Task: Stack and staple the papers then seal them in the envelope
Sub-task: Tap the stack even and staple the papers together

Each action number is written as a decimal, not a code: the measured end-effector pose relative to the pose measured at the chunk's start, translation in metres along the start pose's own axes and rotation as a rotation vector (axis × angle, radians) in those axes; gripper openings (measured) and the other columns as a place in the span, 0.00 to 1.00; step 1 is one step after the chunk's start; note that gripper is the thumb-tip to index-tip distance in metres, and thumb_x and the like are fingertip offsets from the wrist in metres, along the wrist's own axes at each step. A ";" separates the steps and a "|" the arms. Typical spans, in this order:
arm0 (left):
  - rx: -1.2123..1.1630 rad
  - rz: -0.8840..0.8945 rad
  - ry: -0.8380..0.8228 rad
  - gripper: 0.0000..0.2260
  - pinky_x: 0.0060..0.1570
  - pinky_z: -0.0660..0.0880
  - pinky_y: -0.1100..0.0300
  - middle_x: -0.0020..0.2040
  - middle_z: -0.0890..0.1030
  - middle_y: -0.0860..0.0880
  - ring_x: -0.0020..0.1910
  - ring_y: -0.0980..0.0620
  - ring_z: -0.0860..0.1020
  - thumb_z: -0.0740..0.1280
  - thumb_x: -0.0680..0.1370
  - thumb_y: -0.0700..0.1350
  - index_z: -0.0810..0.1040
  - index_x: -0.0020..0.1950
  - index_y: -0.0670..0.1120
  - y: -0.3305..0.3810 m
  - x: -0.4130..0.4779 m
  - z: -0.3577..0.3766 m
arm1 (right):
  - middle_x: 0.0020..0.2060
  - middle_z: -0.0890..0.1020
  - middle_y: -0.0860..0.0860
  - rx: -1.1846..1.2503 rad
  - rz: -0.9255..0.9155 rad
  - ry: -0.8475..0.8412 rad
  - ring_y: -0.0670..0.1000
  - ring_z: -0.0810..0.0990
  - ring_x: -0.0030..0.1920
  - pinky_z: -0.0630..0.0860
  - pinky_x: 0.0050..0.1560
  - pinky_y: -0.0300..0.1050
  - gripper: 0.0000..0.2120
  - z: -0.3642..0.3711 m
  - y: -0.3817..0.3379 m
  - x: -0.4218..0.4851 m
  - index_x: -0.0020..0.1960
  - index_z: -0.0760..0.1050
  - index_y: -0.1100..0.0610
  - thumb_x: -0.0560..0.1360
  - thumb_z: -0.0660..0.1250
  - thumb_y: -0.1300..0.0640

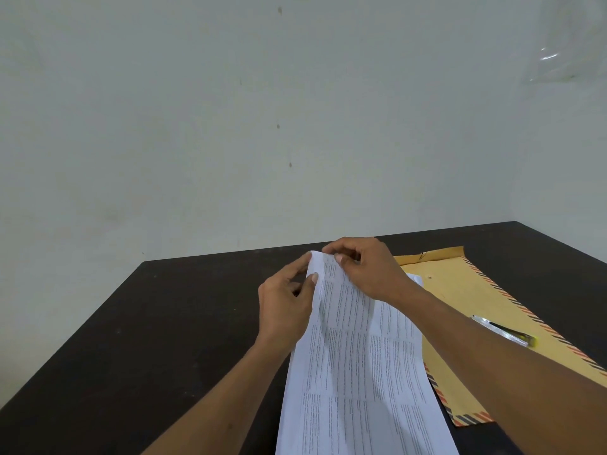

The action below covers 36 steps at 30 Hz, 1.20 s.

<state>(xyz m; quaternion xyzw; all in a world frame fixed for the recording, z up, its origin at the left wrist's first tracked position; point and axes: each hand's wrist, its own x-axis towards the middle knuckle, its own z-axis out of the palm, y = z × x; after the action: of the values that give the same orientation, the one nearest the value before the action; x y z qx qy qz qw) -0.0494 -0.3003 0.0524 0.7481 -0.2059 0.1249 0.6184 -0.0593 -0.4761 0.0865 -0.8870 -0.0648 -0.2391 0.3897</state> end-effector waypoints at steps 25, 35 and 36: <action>0.073 0.066 0.042 0.09 0.44 0.81 0.66 0.48 0.85 0.57 0.47 0.61 0.83 0.70 0.79 0.39 0.83 0.55 0.51 -0.003 0.001 0.002 | 0.52 0.84 0.44 0.019 -0.022 0.065 0.36 0.78 0.48 0.69 0.48 0.22 0.11 0.005 0.000 0.000 0.57 0.84 0.53 0.79 0.66 0.61; 0.094 -0.021 0.005 0.09 0.47 0.81 0.64 0.49 0.85 0.57 0.48 0.62 0.83 0.72 0.78 0.41 0.84 0.57 0.49 -0.006 0.006 -0.002 | 0.46 0.84 0.43 0.006 0.020 0.055 0.38 0.80 0.47 0.72 0.46 0.26 0.08 0.001 -0.002 0.001 0.53 0.84 0.53 0.77 0.70 0.60; 0.095 -0.020 0.008 0.09 0.47 0.81 0.65 0.49 0.85 0.57 0.48 0.62 0.83 0.71 0.78 0.41 0.84 0.57 0.49 -0.006 0.006 0.000 | 0.46 0.84 0.43 -0.004 0.021 0.051 0.38 0.80 0.46 0.71 0.46 0.24 0.08 0.002 -0.002 0.002 0.53 0.84 0.53 0.77 0.69 0.60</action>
<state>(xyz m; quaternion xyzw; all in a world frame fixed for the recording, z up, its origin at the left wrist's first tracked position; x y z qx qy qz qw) -0.0417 -0.2999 0.0502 0.7782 -0.1897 0.1312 0.5841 -0.0580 -0.4737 0.0876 -0.8822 -0.0450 -0.2574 0.3918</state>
